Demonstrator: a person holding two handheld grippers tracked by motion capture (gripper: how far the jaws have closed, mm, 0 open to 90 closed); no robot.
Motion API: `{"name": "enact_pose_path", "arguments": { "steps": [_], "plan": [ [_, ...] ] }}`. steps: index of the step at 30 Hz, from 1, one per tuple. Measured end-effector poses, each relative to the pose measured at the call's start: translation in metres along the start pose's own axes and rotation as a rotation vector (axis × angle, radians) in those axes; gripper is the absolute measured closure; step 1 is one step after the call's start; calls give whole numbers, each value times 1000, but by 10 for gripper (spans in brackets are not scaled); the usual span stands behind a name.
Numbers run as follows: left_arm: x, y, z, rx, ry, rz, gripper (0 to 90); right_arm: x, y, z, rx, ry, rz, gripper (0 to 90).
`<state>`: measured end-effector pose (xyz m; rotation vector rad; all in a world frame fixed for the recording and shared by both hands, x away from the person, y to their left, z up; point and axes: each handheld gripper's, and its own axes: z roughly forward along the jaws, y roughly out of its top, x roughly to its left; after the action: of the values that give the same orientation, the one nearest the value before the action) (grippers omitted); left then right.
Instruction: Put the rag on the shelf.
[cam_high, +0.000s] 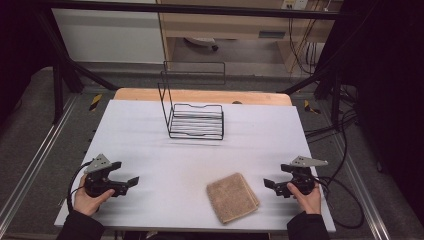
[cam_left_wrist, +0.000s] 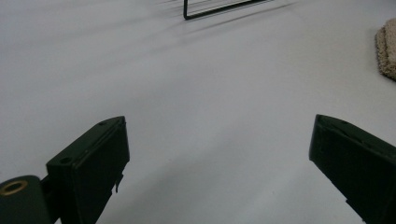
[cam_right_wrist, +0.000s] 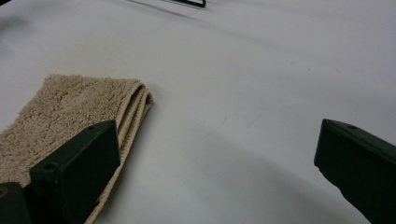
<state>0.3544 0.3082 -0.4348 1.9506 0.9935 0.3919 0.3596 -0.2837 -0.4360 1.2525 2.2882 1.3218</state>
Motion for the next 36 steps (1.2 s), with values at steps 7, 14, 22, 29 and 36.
{"name": "enact_pose_path", "arguments": {
  "steps": [7, 14, 22, 29, 36],
  "plan": [
    [-2, 0, 0, 2, 1, 3, 47, 2, 0, 0, 6, -4, 2, 10],
    [-3, 0, 1, 7, -1, 5, 43, 8, 4, 2, 16, -11, -7, 12],
    [-4, 0, 3, 14, 4, 1, 36, 25, 14, 11, 19, -3, -28, 30],
    [-6, 1, 4, 16, 6, 1, 34, 47, 23, 25, 29, -1, -76, 65],
    [-7, 1, 5, 20, 2, 6, 34, 60, 28, 42, 59, -18, -94, 114]
  ]
}}
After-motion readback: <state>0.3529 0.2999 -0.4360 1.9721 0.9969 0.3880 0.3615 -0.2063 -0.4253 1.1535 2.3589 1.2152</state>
